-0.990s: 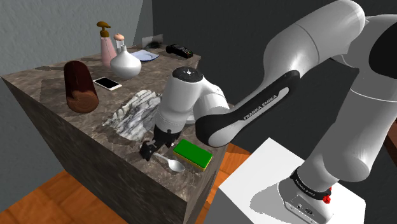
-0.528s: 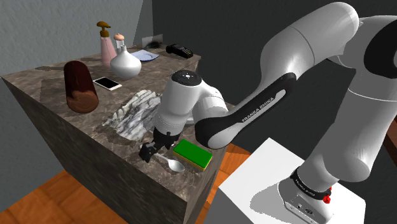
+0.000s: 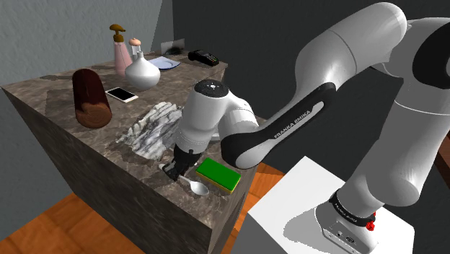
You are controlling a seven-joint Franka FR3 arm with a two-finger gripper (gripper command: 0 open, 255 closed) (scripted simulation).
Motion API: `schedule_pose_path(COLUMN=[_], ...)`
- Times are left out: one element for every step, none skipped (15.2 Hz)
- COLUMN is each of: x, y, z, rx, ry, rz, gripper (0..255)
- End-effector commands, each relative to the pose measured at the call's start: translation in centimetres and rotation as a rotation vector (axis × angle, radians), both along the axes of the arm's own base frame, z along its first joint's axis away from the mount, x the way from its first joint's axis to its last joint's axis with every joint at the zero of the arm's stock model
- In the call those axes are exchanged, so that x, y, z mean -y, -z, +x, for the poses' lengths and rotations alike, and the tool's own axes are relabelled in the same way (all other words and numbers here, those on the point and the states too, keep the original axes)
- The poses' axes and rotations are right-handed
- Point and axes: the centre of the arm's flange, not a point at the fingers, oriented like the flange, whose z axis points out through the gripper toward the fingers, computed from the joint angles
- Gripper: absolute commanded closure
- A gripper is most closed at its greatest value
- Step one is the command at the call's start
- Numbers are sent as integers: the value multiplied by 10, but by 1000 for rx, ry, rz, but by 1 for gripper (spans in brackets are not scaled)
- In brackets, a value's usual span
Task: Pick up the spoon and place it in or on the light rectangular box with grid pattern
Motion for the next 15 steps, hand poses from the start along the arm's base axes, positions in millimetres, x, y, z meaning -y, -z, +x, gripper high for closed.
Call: schedule_pose_path(x=[0, 0, 0, 0, 0, 0, 0, 0, 0, 0, 0, 0, 0, 0, 0], y=[0, 0, 0, 0, -5, -11, -16, -21, -26, -32, -37, -42, -47, -53, -58], z=[0, 0, 0, 0, 0, 0, 0, 0, 0, 0, 0, 0, 0, 0, 0], rx=[0, 0, 0, 0, 0, 0, 0, 0, 0, 0, 0, 0, 0, 0, 0], ry=[0, 0, 0, 0, 0, 0, 0, 0, 0, 0, 0, 0, 0, 0, 0], rz=[0, 0, 0, 0, 0, 0, 0, 0, 0, 0, 0, 0, 0, 0, 0], gripper=[255, 255, 255, 255, 255, 255, 255, 255, 255, 255, 255, 255, 255, 255, 255])
